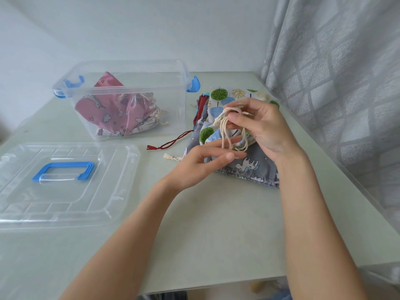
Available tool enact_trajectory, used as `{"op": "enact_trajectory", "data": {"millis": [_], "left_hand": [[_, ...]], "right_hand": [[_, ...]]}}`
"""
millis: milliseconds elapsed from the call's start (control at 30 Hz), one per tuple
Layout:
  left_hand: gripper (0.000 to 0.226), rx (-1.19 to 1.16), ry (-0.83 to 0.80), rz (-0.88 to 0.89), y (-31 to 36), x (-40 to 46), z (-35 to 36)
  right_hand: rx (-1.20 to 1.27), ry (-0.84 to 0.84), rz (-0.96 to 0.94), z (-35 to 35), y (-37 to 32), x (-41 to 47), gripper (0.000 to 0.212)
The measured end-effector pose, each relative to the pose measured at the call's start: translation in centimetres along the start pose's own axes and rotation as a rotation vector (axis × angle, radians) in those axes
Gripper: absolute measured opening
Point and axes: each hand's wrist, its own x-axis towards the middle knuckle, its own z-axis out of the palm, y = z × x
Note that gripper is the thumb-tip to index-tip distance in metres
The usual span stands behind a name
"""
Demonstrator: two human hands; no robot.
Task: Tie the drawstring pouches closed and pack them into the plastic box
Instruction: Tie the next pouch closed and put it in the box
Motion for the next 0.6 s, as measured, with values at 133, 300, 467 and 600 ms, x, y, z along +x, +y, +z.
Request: {"op": "enact_trajectory", "data": {"millis": [133,300,467,600], "left_hand": [[0.018,-0.118,0.071,0.033,0.7,0.0,-0.1],[0.022,-0.112,0.197,0.001,1.3,0.0,-0.6],[0.025,0.221,0.26,-0.094,0.9,-0.1,-1.0],[0.026,0.41,0.319,-0.146,0.8,0.4,-0.6]], "right_hand": [[-0.157,-0.097,-0.031,-1.3,-1.2,-0.2,0.033],[-0.383,-0.114,0.016,-2.9,-1.7,-0.9,0.033],[-0.775,-0.124,-0.044,-3.7,-1.4,-1.8,0.03],[-1.086,0.015,-0.254,-2.8,-0.2,-2.4,0.023]]}}
